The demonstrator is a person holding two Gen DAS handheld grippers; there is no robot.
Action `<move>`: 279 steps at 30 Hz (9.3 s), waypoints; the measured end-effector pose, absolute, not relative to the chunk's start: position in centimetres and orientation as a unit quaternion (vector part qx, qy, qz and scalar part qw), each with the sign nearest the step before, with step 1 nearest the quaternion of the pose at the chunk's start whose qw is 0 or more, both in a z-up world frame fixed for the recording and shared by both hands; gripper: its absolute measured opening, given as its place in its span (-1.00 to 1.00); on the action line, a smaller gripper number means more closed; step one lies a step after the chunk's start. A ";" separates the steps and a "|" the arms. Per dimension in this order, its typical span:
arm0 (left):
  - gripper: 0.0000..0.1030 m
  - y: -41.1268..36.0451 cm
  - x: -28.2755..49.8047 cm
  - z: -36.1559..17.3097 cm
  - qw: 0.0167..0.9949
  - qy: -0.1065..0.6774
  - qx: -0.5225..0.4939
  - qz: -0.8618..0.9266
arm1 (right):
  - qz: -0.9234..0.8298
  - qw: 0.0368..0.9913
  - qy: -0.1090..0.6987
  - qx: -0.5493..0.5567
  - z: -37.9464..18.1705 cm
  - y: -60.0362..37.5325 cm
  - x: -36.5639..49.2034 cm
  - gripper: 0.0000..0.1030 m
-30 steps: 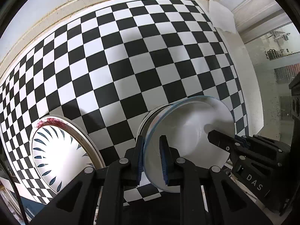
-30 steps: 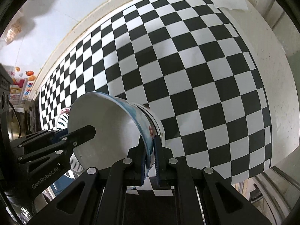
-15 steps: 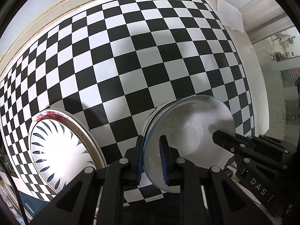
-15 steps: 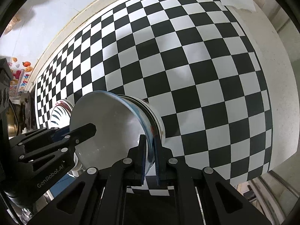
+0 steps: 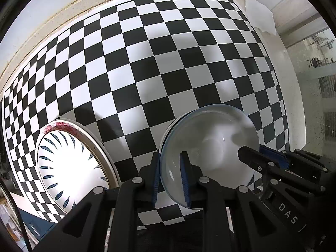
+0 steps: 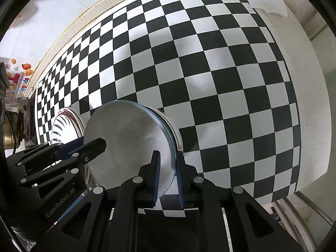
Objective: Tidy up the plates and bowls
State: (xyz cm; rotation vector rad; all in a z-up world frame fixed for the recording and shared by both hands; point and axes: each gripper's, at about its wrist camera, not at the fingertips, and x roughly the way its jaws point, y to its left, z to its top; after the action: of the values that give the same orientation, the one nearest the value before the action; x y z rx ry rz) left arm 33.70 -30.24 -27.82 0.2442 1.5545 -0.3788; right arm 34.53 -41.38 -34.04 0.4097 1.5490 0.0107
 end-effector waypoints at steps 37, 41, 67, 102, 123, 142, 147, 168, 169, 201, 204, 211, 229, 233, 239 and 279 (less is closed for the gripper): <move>0.53 -19.0 20.4 -9.5 0.836 0.519 0.051 -0.171 | 0.001 0.832 0.547 0.095 -14.1 -34.2 19.2 0.55; 0.54 -17.5 19.5 -7.9 0.847 0.504 0.034 -0.165 | -0.005 0.840 0.534 0.098 -12.4 -34.1 17.7 0.59; 0.54 -20.7 25.4 -13.4 0.796 0.579 -0.013 -0.177 | -0.030 0.843 0.514 0.155 -15.0 -39.1 19.0 0.63; 0.02 -28.1 37.2 -34.8 0.621 0.735 -0.053 -0.267 | 0.069 0.680 0.638 0.356 -42.8 -43.9 33.5 -0.06; -0.03 -26.4 36.4 -32.3 0.650 0.722 -0.031 -0.235 | 0.097 0.654 0.657 0.362 -42.9 -39.7 35.2 -0.09; -0.03 -18.6 37.3 -26.8 0.668 0.714 -0.079 -0.194 | 0.129 0.640 0.674 0.345 -38.4 -35.0 37.5 -0.13; -0.03 -15.2 37.8 -26.0 0.678 0.708 -0.093 -0.175 | 0.151 0.639 0.682 0.321 -37.3 -31.7 39.0 -0.14; -0.03 -4.7 38.9 -28.5 0.675 0.714 -0.159 -0.098 | 0.209 0.606 0.732 0.229 -39.1 -18.4 43.7 -0.17; -0.03 -4.6 38.9 -28.5 0.675 0.714 -0.161 -0.097 | 0.210 0.605 0.734 0.226 -39.3 -18.1 43.7 -0.18; -0.03 -3.4 38.3 -30.4 0.652 0.735 -0.166 -0.082 | 0.197 0.598 0.746 0.218 -39.2 -16.7 45.2 -0.23; -0.03 -3.4 38.2 -30.4 0.652 0.735 -0.167 -0.083 | 0.196 0.598 0.745 0.219 -39.2 -16.7 45.2 -0.23; -0.03 -3.3 37.6 -28.1 0.681 0.715 -0.142 -0.070 | 0.198 0.600 0.743 0.219 -39.1 -16.8 45.1 -0.23; 0.63 -1.9 28.3 -17.0 0.823 0.568 -0.022 -0.010 | 0.166 0.756 0.625 0.098 -25.6 -17.4 36.2 0.46; 0.77 -1.7 26.1 -15.6 0.836 0.548 -0.019 -0.019 | 0.140 0.786 0.597 0.074 -23.1 -16.9 32.6 0.67; 0.82 -1.4 22.4 -12.9 0.860 0.510 -0.010 -0.019 | 0.111 0.823 0.554 0.059 -19.7 -16.1 27.2 0.71; 0.82 0.9 0.2 -0.5 0.934 0.358 0.010 -0.014 | 0.039 0.939 0.339 0.032 -1.6 -15.1 -0.9 0.81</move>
State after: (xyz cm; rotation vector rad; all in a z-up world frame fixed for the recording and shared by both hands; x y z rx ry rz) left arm 0.21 0.92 -0.46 0.0196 0.7325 -0.0279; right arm -0.85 -15.06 -1.58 0.0661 0.6921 0.0800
